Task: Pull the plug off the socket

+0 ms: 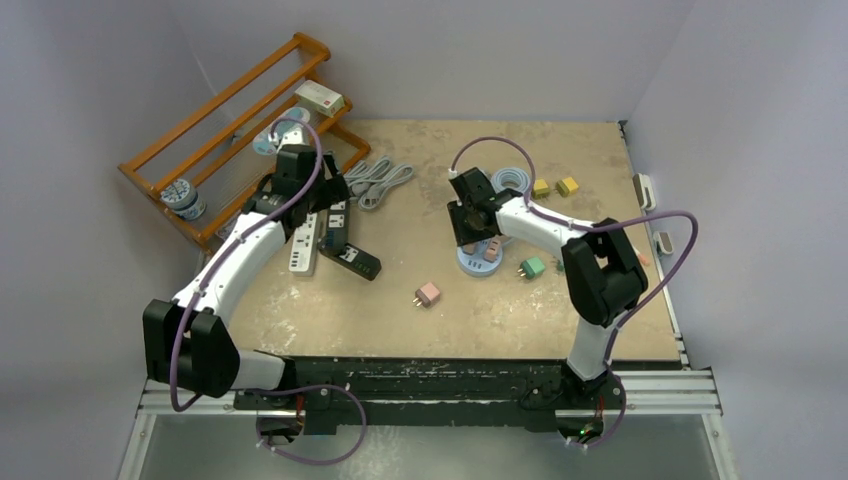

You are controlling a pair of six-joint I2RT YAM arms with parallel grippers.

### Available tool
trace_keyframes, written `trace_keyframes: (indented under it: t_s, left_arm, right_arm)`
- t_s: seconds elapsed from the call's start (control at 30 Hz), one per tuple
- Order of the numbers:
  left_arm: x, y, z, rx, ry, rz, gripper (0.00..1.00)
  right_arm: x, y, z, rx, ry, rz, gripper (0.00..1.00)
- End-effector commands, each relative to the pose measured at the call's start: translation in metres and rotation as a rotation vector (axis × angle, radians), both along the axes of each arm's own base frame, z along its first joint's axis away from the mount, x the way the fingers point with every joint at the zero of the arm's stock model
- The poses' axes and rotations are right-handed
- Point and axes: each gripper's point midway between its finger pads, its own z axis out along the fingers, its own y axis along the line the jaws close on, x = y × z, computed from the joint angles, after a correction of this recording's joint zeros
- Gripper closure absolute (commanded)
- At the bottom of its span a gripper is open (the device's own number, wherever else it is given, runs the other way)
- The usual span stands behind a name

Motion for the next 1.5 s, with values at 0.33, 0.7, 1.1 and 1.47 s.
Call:
trace_keyframes:
  t_s: [0.33,0.7,1.1,1.47]
  left_arm:
    - [-0.009,-0.095,-0.03,-0.183,-0.011,-0.176,0.14]
    - [-0.013,-0.141,-0.032,-0.372,-0.027,-0.338,0.14]
    - [-0.014,-0.173,-0.043,-0.48,-0.037,-0.416,0.12]
    - [0.0,-0.184,-0.058,-0.575,-0.077,-0.362,0.9]
  right_arm:
    - [0.07,0.116,0.123,0.429,-0.22,0.236,1.0]
    - [0.078,0.15,0.173,0.586,-0.279,0.33,1.0]
    - [0.074,0.165,0.199,0.689,-0.298,0.372,1.0]
    - [0.06,0.177,0.216,0.771,-0.272,0.421,1.0]
